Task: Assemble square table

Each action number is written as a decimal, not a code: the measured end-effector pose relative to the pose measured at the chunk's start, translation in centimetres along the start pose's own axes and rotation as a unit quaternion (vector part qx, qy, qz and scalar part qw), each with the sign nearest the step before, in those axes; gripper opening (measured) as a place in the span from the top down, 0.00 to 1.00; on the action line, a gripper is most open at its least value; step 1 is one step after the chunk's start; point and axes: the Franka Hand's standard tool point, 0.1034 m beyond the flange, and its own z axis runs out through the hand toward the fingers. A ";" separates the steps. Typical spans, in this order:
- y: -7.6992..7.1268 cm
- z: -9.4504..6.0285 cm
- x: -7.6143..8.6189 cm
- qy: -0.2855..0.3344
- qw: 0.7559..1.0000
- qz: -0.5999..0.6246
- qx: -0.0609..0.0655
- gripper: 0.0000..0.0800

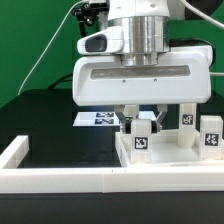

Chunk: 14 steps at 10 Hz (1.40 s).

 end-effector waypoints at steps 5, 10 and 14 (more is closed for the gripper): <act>-0.3 0.0 -0.2 -0.005 0.941 0.339 0.001 0.64; -0.3 0.1 0.0 -0.018 0.881 0.472 -0.002 0.63; -0.8 0.1 0.1 -0.009 0.940 0.340 0.006 0.23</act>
Offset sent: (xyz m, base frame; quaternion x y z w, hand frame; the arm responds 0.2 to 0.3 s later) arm 0.0008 0.0080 -0.0028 -0.0017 -0.0064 0.3025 0.9531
